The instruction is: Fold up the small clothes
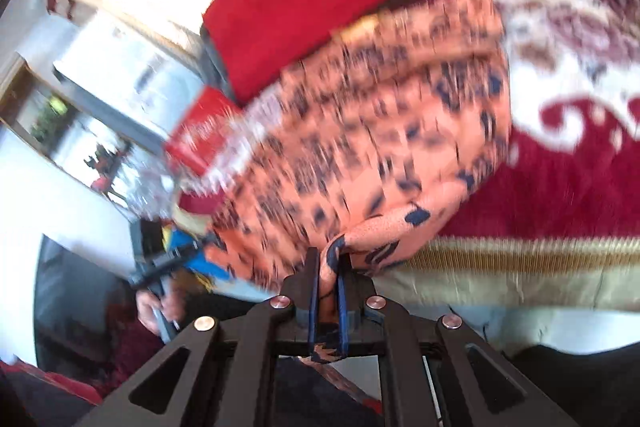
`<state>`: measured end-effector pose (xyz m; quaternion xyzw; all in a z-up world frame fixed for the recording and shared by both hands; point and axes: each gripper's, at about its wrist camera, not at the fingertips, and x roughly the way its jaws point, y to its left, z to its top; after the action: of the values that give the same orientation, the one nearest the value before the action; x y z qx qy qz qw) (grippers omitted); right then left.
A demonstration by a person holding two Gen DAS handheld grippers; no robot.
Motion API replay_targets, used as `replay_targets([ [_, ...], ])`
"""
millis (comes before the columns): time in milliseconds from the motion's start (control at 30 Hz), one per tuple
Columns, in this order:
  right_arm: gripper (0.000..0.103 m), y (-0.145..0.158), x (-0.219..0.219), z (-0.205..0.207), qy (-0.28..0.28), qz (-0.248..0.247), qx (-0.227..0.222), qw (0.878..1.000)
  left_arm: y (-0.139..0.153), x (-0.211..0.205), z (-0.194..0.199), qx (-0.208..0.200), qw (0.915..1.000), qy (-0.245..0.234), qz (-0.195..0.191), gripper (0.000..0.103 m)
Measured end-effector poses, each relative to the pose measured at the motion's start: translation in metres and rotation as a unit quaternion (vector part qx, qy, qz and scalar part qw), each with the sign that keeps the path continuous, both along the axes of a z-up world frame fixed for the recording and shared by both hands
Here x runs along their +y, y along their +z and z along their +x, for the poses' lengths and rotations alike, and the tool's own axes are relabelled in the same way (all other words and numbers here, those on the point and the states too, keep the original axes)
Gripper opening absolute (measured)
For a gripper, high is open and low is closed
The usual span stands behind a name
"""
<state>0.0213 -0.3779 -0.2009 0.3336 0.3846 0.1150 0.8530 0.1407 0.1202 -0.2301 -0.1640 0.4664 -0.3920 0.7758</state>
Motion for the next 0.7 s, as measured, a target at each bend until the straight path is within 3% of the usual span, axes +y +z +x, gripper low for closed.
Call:
replay_targets([
  [267, 0.008, 0.056, -0.076, 0.035, -0.078, 0.045, -0.074, 0.993, 0.091, -0.027, 0.073, -0.041, 0.9972, 0.019, -0.060, 0.007],
  [400, 0.008, 0.075, -0.134, 0.067, -0.142, 0.063, -0.095, 0.983, 0.118, -0.064, 0.139, -0.049, 0.9975, 0.028, -0.042, 0.007],
  [500, 0.008, 0.073, -0.185, 0.098, -0.197, 0.097, -0.113, 0.969, 0.114, -0.108, 0.197, -0.039, 0.9987, 0.029, -0.016, 0.007],
  [600, 0.008, 0.056, -0.228, 0.132, -0.260, 0.103, -0.098, 0.955, 0.087, -0.152, 0.247, -0.032, 0.9982, 0.042, 0.029, 0.007],
  [700, 0.012, 0.036, -0.233, 0.145, -0.258, 0.125, -0.097, 0.953, 0.048, -0.166, 0.263, 0.007, 0.9978, 0.060, 0.028, 0.007],
])
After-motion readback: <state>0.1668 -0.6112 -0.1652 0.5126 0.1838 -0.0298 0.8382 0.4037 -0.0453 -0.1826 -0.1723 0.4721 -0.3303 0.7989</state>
